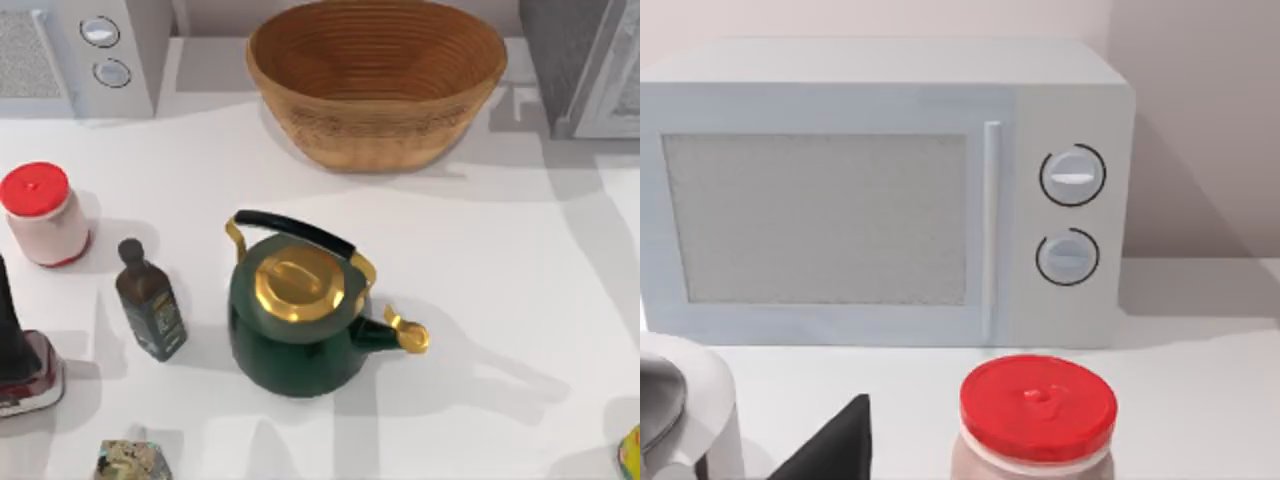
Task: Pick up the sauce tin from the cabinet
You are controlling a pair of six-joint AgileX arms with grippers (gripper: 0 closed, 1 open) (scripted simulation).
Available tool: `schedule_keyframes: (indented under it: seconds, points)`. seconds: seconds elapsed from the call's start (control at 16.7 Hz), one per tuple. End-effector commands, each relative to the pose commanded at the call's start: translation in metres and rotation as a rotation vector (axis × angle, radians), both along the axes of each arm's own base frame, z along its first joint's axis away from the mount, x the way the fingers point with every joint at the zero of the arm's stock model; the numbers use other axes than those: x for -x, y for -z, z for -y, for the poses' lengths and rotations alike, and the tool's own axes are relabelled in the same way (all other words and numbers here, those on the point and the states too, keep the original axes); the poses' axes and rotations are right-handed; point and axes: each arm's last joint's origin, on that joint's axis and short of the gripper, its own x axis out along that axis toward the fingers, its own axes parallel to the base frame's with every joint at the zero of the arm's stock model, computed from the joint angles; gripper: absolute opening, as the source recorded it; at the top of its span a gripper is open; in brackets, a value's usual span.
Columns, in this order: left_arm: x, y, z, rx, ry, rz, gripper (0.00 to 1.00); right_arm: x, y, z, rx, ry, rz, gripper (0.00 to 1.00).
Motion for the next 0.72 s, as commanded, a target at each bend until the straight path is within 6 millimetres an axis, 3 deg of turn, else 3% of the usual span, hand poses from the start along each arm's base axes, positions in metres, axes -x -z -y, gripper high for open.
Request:
schedule_keyframes:
  seconds: [0.72]
  points:
    - [0.0000,0.0000,0.0000,0.000,0.000,0.000,1.00,-0.0053,0.0026,0.0038,-0.001,0.007,0.013,1.00]
